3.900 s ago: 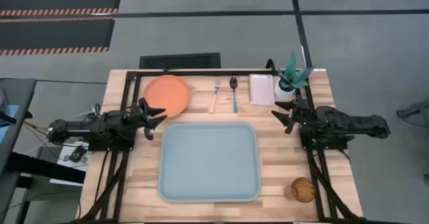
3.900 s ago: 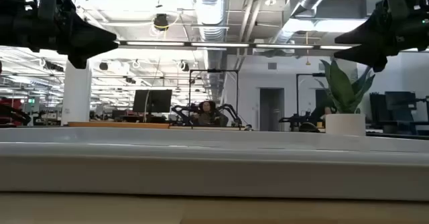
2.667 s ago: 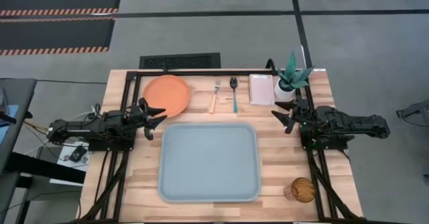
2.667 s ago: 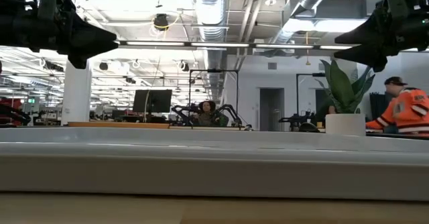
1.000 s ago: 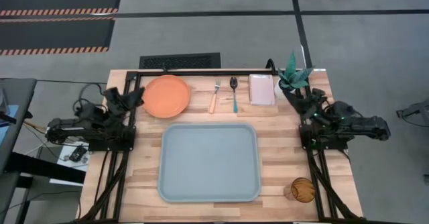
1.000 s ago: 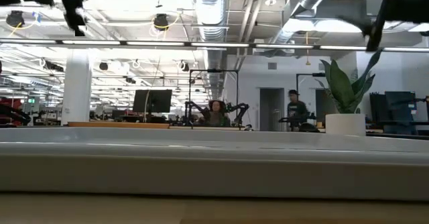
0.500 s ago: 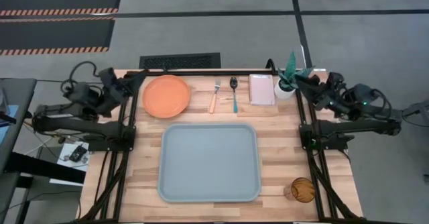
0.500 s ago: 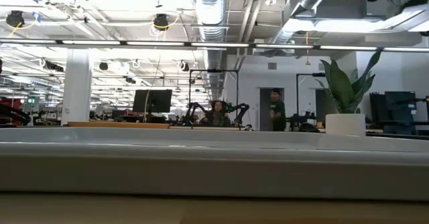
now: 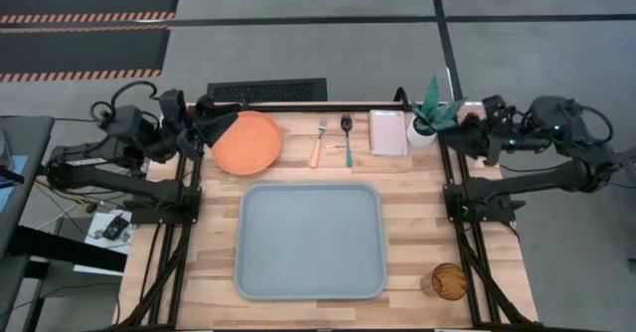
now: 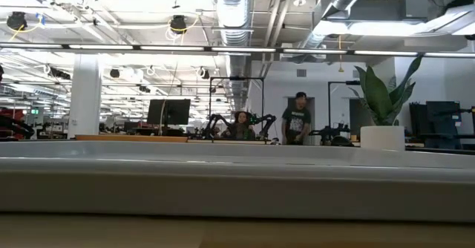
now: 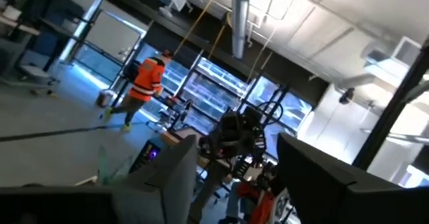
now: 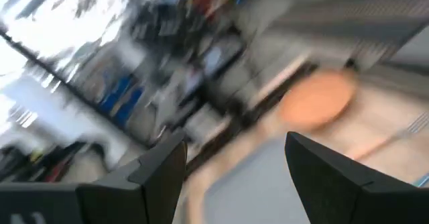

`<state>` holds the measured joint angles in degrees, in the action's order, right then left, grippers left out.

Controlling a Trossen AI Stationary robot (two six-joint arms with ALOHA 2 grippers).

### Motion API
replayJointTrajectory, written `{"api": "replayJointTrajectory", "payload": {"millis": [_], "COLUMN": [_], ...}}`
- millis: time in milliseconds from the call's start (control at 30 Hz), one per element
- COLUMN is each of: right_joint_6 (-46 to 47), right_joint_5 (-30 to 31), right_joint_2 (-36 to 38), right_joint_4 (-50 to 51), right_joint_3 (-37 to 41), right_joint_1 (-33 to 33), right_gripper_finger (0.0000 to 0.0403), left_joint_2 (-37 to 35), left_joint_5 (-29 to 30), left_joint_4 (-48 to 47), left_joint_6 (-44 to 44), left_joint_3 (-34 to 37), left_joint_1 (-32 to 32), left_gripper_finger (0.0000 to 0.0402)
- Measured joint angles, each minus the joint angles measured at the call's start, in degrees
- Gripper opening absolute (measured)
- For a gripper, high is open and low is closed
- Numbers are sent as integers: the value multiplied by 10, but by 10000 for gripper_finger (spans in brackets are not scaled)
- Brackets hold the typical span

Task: Pick and place plate/cup/fork/spoon on tray
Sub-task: Put the brown cup on the gray tray

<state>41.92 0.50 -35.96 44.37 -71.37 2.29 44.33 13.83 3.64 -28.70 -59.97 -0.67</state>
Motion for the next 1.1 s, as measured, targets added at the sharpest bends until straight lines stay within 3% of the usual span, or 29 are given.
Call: {"api": "replayJointTrajectory", "payload": {"millis": [167, 300, 433, 633, 733, 900, 1100], "right_joint_6": [124, 188, 270, 435, 525, 682, 753], "right_joint_5": [-165, -199, -163, -31, 41, 41, 41], "right_joint_2": [-63, -93, -104, -118, -140, -201, -274], "right_joint_4": [231, 336, 313, 246, 259, 318, 318], "right_joint_3": [-32, 3, 35, 51, 52, 52, 52], "right_joint_1": [-7, -72, -179, -399, -498, -618, -685], "right_gripper_finger": [276, 276, 276, 276, 276, 276, 276], "left_joint_2": [1, 1, 1, 0, 2, 11, 17], "left_joint_5": [-25, -50, -51, -51, -51, -51, -51], "left_joint_4": [-37, -58, -70, -73, -73, -72, -72], "left_joint_6": [1, -7, -14, -15, -26, -45, -46], "left_joint_3": [0, 0, 0, 1, 1, 1, 1], "left_joint_1": [0, 0, 0, 0, 0, 0, 0], "left_gripper_finger": [250, 264, 265, 265, 265, 265, 265]}}
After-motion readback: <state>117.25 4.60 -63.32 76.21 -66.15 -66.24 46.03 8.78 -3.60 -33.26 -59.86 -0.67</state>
